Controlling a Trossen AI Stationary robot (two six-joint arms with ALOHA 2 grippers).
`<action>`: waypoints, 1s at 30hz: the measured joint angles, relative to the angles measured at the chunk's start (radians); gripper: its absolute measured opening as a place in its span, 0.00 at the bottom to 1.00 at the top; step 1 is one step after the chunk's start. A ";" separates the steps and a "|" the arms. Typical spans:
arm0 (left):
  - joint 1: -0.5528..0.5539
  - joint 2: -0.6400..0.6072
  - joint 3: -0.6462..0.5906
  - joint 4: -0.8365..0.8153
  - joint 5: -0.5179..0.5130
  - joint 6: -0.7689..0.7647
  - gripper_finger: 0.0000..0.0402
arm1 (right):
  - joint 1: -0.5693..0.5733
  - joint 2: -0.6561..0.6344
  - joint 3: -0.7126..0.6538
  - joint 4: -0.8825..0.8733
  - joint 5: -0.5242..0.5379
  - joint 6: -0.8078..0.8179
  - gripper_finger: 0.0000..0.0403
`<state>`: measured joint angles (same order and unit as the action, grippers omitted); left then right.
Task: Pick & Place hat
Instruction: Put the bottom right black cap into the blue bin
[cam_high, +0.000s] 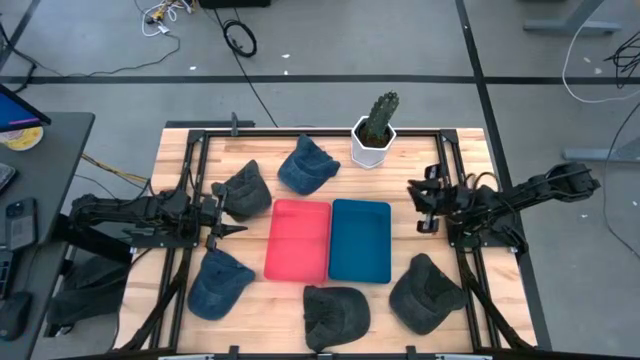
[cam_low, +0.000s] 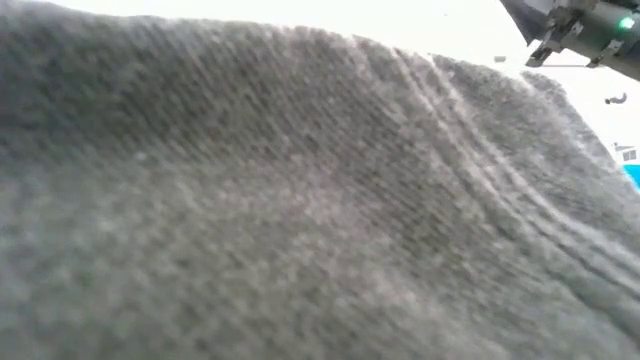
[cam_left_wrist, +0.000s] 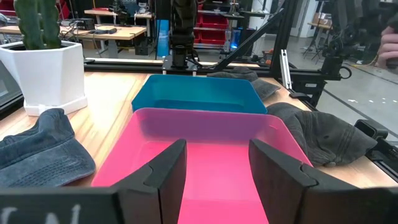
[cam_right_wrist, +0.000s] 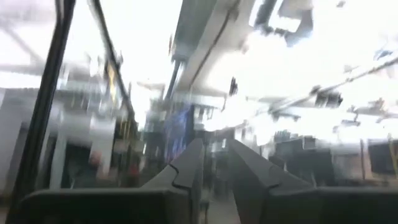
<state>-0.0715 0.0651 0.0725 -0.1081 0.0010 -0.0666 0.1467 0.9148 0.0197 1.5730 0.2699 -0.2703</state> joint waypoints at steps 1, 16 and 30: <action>0.000 0.000 0.000 0.000 0.000 0.000 0.44 | 0.000 -0.008 0.006 -0.005 0.001 0.001 0.20; 0.000 0.000 0.000 0.000 0.000 0.000 0.44 | 0.001 -0.019 0.151 -0.005 -0.054 0.219 0.20; 0.000 0.000 0.000 0.000 0.000 0.000 0.44 | 0.001 -0.151 0.544 -0.227 -0.489 0.145 0.20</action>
<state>-0.0711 0.0650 0.0727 -0.1080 0.0008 -0.0666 0.1478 0.7635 0.5639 1.3464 -0.2188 -0.1250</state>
